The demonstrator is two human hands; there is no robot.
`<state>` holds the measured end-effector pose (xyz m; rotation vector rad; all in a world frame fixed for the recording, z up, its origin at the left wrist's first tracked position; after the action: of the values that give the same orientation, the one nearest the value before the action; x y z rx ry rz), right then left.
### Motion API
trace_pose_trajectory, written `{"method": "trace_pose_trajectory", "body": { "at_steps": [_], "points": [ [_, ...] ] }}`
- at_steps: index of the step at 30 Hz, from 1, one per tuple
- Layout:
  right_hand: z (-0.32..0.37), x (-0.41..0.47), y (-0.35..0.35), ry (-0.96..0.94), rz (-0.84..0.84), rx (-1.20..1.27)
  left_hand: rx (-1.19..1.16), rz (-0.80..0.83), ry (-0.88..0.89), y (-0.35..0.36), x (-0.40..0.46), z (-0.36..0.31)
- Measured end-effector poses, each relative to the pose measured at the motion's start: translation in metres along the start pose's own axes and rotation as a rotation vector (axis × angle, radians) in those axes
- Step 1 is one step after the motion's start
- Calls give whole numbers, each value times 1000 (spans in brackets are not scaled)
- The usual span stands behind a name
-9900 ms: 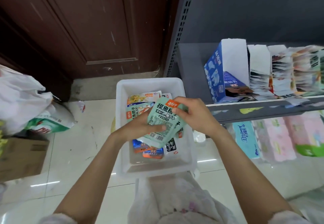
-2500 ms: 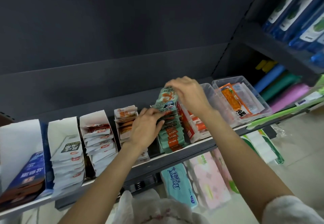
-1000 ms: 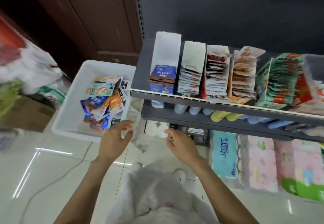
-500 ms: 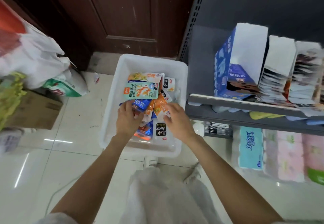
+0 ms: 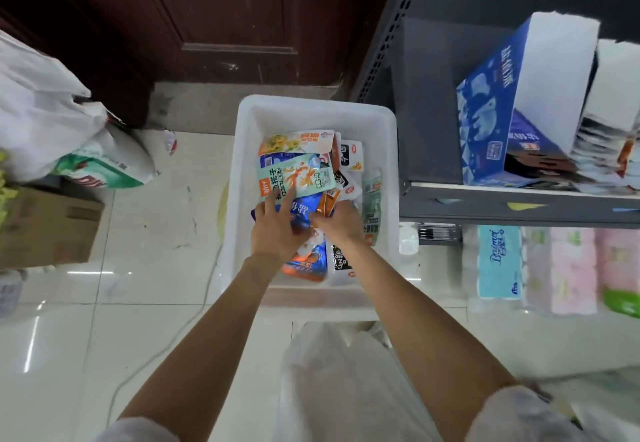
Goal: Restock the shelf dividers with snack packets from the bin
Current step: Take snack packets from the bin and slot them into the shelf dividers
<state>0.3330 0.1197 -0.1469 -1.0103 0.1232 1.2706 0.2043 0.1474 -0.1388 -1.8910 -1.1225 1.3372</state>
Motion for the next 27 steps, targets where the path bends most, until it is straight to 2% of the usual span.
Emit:
{"method": "trace_pose_trajectory", "body": {
  "at_steps": [3,6,11,15,19,22,25,27],
  "points": [
    [5,5,9,100,-102,106,39,0,32,-2,1,3],
    [12,3,9,147,-132,203,3,40,15,-5,2,2],
    [14,-9,-4,78,-191,187,-128,111,-37,-14,1,2],
    [15,-29,-31,-54,-286,62,-266,122,-111,-20,-5,5],
    [6,-61,-66,-138,-320,-49,-413,69,-102,-28,-18,2],
    [-5,-89,-91,-145,-397,-28,-609,60,-117,-37,-35,-13],
    [-9,-116,-107,-178,-412,242,-951,242,-233,-46,-59,-37],
    [-9,-128,-111,-226,-341,417,-1161,420,-285,-49,-70,-50]
  ]
}}
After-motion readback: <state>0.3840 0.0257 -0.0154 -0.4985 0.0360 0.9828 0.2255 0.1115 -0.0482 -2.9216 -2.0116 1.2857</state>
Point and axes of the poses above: each hand's wrist, its own x-axis towards the middle knuckle, its own y-axis out of the palm, z = x × y, the point moved 2 cm from there along x, towards the middle knuckle, and after that the axes turned 10 degrees about -y, right-handed, at the moved point
